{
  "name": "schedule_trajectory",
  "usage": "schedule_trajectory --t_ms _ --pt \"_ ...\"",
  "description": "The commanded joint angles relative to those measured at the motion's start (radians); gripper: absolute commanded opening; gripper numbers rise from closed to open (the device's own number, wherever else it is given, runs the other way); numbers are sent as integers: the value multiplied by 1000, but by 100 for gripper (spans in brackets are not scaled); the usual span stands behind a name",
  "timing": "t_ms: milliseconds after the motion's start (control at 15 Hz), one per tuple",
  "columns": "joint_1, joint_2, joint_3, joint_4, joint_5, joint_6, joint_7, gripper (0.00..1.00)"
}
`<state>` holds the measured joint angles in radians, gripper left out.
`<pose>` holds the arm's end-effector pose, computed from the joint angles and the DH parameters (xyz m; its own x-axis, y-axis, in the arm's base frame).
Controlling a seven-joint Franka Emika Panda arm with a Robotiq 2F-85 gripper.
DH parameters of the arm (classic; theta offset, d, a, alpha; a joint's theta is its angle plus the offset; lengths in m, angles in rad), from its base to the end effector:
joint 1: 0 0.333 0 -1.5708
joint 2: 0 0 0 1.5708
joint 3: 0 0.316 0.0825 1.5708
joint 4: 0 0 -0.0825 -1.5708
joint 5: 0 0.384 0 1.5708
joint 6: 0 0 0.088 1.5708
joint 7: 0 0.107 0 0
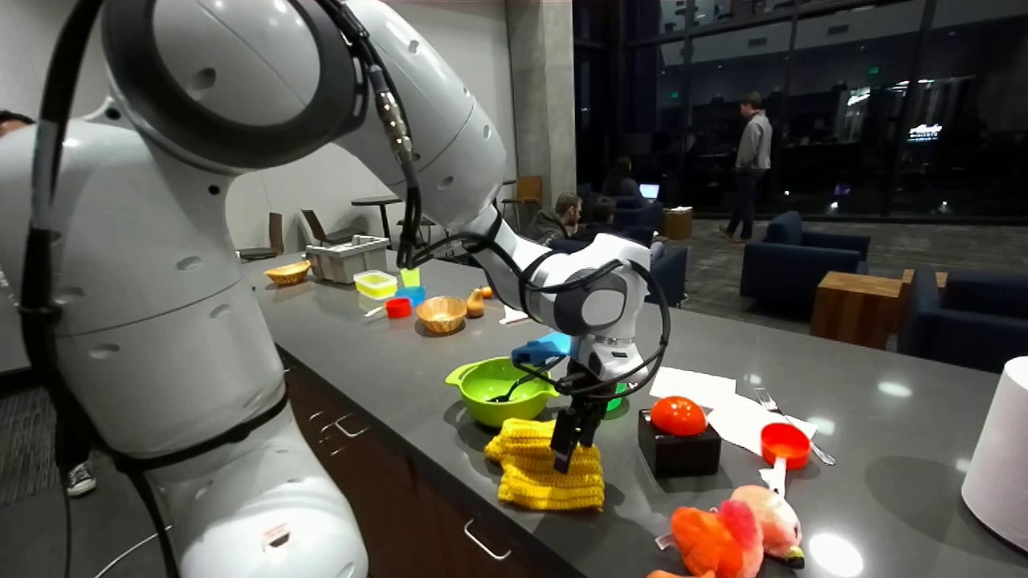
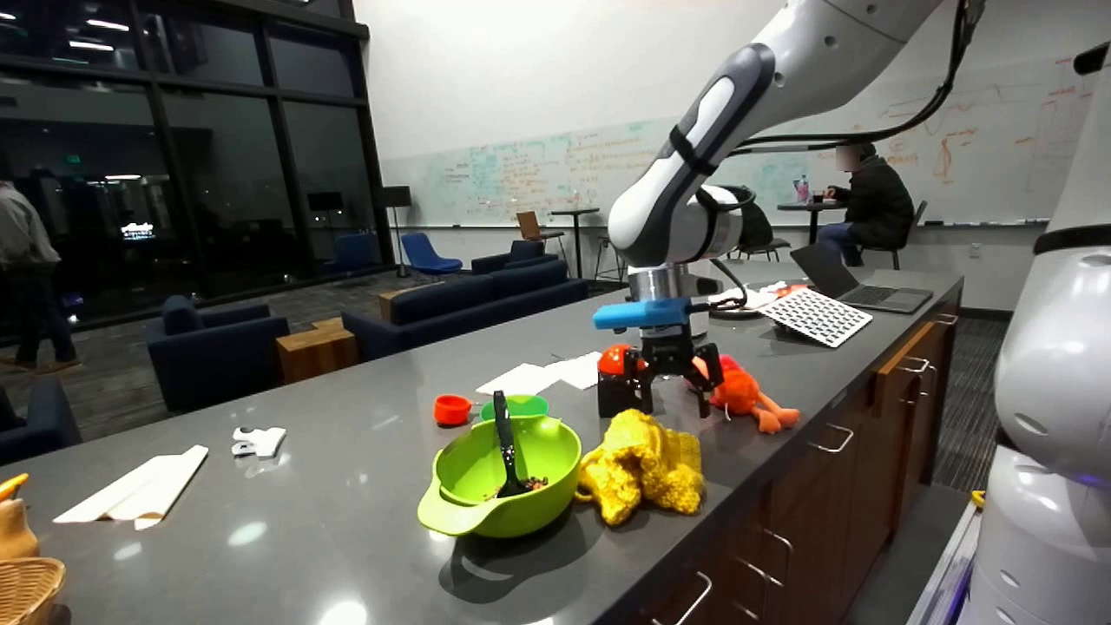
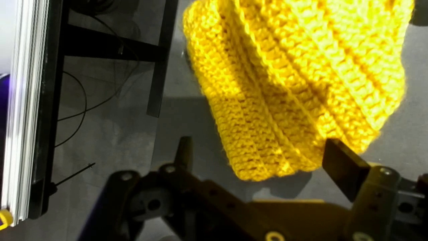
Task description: Place the orange knitted item to the right of the green bowl
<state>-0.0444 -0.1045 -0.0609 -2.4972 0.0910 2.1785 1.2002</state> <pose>0.4323 -0.0419 0.3076 0.1905 -0.9715 -0.1413 -0.9610 -0.2139 0.1754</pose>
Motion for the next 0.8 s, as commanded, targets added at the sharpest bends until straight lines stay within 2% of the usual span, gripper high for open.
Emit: schedule_trajectory --t_ms 0,467,733 --pt "-16 -40 12 -71 -4 75 14 100" --pt "-12 17 6 -86 29 197 -60 100" --pt "-7 78 6 -95 72 320 -103 100"
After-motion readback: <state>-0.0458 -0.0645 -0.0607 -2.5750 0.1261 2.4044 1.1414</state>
